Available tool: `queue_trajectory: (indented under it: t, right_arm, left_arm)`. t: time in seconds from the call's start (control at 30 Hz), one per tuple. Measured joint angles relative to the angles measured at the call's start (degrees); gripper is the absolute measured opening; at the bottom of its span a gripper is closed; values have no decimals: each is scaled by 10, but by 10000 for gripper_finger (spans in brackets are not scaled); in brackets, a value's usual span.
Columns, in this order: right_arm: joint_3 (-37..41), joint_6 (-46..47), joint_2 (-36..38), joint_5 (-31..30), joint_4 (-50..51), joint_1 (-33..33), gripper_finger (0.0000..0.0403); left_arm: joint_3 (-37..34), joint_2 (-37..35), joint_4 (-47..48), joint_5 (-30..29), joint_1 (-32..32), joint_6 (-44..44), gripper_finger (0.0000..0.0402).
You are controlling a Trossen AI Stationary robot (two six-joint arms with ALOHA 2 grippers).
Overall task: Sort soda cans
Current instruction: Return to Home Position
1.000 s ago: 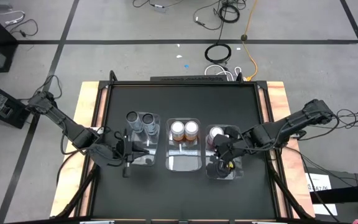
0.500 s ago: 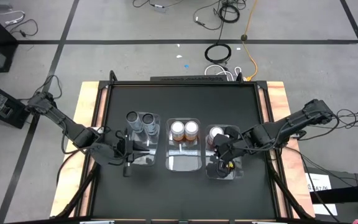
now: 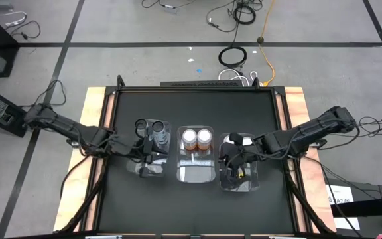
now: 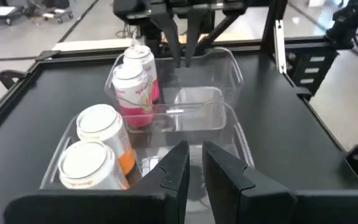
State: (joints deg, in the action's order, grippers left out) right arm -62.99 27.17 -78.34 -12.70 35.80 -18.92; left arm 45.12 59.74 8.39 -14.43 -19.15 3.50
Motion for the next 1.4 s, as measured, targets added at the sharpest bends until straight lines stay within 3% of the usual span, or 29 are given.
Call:
queue_trajectory:
  t: [0.27,0.53,0.7,0.8,0.97,1.23,1.4]
  right_arm:
    - [63,4,43,17,-32,15,50]
    - [145,10,177,21,-78,24,50]
    - [174,17,225,21,-81,25,50]
    - [175,14,232,21,-78,25,50]
    - [175,1,232,18,-76,27,50]
    - [175,-2,232,20,-74,41,50]
    - [175,0,232,25,-73,41,50]
  left_arm:
    - [-141,-76,-140,44,68,3,57]
    - [-213,-245,-112,70,106,2,57]
    - [-239,-341,-37,23,110,1,57]
    - [-264,-398,-25,-8,110,0,57]
    - [-321,-477,-35,-11,110,4,57]
    - [-436,-594,-142,5,110,1,57]
    - [-447,-597,-118,8,111,16,57]
